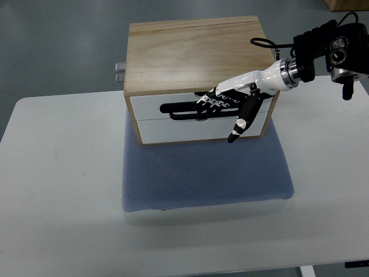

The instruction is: Open wood drawer with right hand

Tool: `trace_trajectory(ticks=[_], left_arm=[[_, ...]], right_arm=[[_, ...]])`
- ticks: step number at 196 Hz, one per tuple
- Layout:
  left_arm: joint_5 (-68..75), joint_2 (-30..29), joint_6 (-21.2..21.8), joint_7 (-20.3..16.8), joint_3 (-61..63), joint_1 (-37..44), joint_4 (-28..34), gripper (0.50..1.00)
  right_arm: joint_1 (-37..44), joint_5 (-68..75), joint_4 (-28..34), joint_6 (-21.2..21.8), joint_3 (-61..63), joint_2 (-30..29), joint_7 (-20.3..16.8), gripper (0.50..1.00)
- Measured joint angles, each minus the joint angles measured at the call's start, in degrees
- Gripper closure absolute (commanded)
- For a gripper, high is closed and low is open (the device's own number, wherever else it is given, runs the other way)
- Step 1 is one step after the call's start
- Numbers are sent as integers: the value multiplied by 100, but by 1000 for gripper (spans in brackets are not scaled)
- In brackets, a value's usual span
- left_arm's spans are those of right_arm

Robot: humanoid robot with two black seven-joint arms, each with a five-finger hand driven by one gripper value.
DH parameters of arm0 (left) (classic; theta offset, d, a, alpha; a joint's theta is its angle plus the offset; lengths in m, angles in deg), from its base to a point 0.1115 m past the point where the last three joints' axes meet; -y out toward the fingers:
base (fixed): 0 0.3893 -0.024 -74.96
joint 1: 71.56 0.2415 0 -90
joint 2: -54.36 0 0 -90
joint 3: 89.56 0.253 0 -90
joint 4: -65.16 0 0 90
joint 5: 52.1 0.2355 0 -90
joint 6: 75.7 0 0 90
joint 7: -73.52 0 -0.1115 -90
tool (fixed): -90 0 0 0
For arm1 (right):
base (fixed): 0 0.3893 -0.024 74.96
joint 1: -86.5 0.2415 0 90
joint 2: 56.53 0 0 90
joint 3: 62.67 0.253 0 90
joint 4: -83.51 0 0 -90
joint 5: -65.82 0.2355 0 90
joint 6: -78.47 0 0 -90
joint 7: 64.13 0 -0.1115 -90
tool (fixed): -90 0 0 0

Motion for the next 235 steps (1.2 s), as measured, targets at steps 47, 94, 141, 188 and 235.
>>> trace_trajectory(ticks=[47,94,141,188,235], left_arm=[[0,0,0,0,0,0,0,500],[0,0,0,0,0,0,0,500],[0,0,0,0,0,0,0,500],[0,0,0,0,0,0,0,500],[0,0,0,0,0,-1,0,500]], right_arm=[[36,-3,-307,2,-29,-336,-1,556],[-6,-11,-558,3,-35,-562,-1,556],[-100,-17,-470,-2,-26,-561,-12,556],[22,-2,-6,-1,-27,-404,-13,556],[225,-1,106,1,-41,-375,-15,556]])
